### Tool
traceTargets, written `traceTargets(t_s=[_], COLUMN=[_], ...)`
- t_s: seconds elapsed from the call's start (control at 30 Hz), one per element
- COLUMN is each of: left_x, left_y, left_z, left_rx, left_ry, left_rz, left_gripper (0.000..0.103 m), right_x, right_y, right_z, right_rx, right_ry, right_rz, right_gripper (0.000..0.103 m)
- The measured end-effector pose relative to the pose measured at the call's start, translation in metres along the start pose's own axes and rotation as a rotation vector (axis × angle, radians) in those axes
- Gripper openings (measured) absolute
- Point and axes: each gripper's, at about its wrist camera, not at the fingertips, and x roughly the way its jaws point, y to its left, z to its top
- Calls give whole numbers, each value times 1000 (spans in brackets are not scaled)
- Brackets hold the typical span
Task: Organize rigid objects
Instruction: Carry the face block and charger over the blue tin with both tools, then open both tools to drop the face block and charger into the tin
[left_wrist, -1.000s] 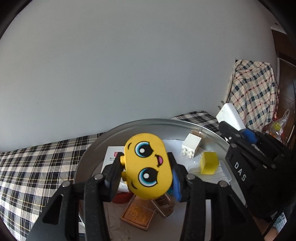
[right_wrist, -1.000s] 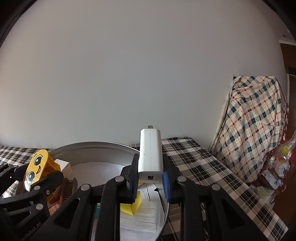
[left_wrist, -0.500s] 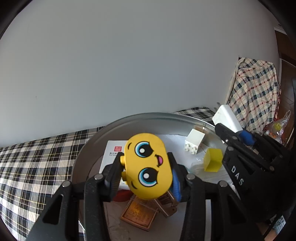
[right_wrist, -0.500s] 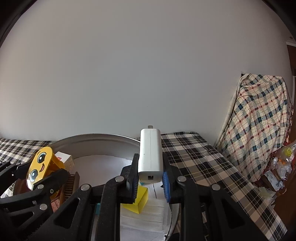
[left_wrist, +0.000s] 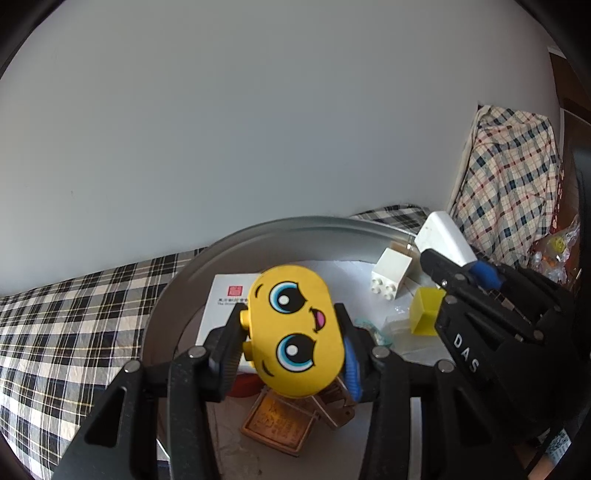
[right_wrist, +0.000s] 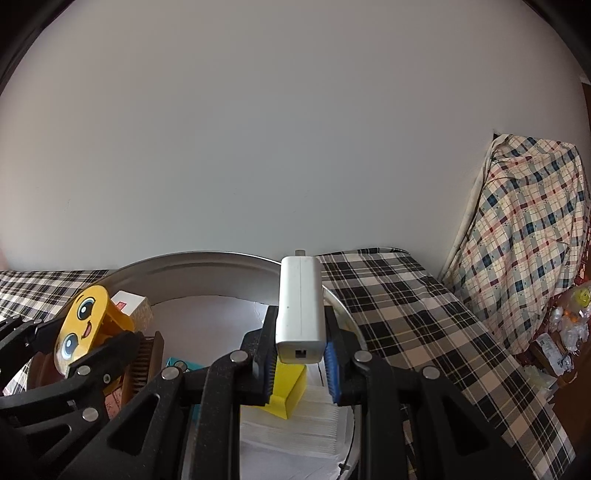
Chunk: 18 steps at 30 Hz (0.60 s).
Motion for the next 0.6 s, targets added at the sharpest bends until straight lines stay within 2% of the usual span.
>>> traceTargets(t_s=[0.23,0.6], left_x=[9,11], left_y=[3,3], left_z=[-3,-4], left_rx=[2,17], left_ry=[56,58], left_rz=[3,20], left_gripper=[45,47], right_x=[3,5], right_y=[11,10], right_z=[-3,-4], right_rx=[-45,-27], right_ry=[32,42], right_rz=[50,112], right_gripper=[24,24])
